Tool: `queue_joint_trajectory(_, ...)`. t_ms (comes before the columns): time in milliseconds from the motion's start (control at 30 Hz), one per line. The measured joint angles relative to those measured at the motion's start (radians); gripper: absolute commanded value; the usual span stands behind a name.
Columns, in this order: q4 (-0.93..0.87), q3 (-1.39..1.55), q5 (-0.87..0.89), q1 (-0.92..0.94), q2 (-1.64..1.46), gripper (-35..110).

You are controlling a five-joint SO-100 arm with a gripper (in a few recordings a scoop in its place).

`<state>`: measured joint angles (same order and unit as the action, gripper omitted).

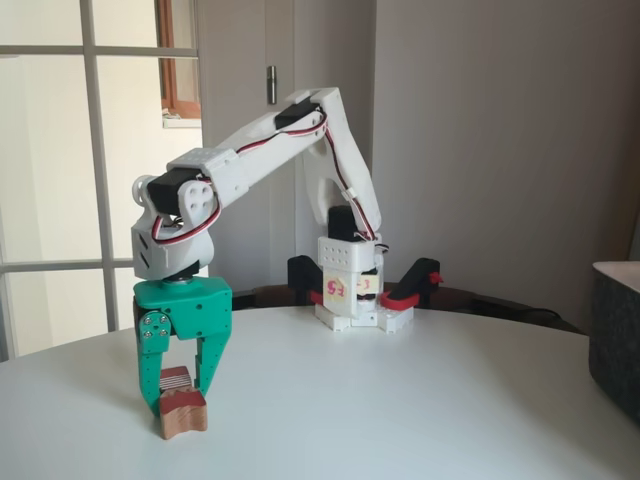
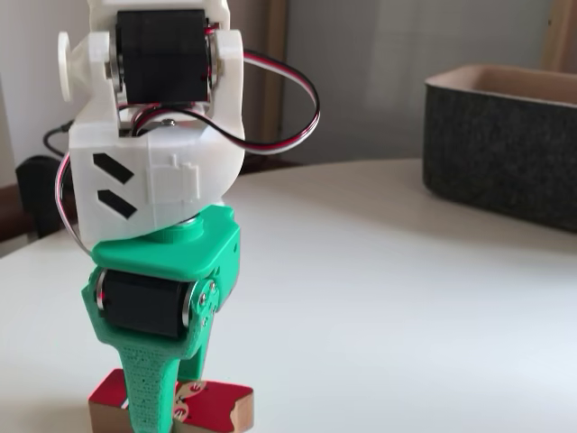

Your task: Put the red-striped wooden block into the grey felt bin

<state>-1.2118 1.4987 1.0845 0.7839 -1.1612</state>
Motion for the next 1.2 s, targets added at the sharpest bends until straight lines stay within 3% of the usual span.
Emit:
queue_joint_trajectory(467, 0.0, -0.158, 0.077, 0.0, -0.008, 3)
queue_joint_trajectory(733, 0.0, -0.183, 0.091, -0.011, -0.175, 2)
queue_joint_trajectory(1200, 0.087, -0.186, -0.035, -0.407, -0.474, 1)
